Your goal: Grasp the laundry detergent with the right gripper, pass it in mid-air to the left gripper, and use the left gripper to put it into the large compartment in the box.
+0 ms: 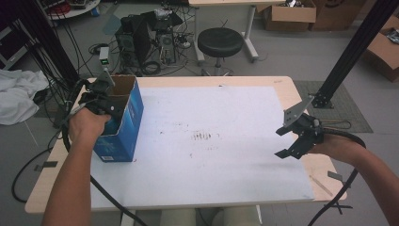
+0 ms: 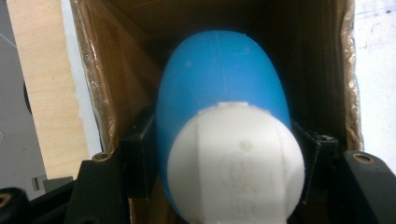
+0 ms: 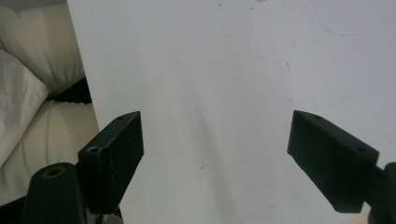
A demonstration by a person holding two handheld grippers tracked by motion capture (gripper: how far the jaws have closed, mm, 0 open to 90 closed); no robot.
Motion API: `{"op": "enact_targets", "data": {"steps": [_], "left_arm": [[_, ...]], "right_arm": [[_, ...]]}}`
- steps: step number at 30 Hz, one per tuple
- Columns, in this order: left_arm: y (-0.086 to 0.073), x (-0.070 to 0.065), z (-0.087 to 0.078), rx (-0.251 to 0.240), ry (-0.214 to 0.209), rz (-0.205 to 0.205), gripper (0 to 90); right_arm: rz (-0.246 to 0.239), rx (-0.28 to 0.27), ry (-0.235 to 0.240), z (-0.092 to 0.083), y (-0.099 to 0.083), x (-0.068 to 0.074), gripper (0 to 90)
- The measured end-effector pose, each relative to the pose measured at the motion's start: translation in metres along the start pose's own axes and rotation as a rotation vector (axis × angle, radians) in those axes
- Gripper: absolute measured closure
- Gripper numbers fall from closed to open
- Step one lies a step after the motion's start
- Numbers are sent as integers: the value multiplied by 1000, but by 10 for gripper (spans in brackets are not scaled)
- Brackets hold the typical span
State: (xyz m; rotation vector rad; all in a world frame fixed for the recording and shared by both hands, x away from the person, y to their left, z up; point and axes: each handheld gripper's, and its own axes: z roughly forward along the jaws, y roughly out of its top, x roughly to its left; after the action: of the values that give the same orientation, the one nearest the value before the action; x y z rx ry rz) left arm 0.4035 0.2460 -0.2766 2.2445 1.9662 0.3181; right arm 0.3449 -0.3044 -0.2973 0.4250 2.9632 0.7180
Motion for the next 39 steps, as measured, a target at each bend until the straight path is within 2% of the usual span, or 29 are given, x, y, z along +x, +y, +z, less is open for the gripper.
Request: {"op": "enact_targets", "data": {"steps": [10, 13, 28, 39], "left_arm": [[0, 3, 0, 18, -7, -4, 378], [0, 4, 1, 10, -13, -18, 376], [-1, 7, 2, -3, -37, -31, 347], [-1, 8, -6, -26, -47, -44, 314]], "right_arm": [[8, 3, -1, 0, -1, 0, 184], [5, 4, 1, 1, -1, 0, 184], [0, 5, 9, 4, 2, 0, 184], [1, 3, 7, 2, 3, 2, 184]]}}
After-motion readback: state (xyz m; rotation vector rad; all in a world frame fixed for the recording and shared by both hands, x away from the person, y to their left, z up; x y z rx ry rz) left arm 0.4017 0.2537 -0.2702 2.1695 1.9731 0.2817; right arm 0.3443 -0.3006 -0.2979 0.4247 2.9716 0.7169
